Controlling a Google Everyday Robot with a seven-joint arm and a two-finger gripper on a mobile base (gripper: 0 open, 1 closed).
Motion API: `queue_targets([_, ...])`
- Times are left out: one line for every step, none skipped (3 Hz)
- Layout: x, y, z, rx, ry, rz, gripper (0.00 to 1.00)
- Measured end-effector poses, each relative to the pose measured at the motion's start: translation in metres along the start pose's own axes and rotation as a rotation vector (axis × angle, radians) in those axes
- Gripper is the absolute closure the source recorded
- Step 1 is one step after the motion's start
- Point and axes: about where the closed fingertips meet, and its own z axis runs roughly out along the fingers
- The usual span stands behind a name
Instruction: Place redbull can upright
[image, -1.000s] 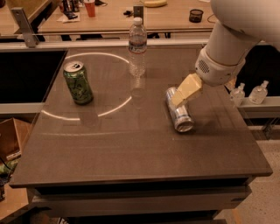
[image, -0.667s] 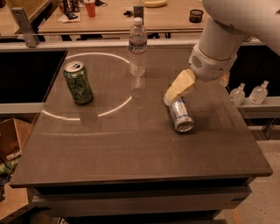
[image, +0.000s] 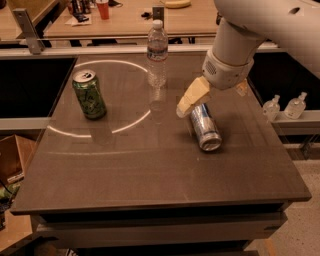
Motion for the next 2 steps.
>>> queue_targets([0.000, 0.001, 0.013, 0.040, 0.047, -0.013, 0.00])
queue_targets([0.004, -0.009, 0.025, 0.094, 0.107, -0.009, 0.00])
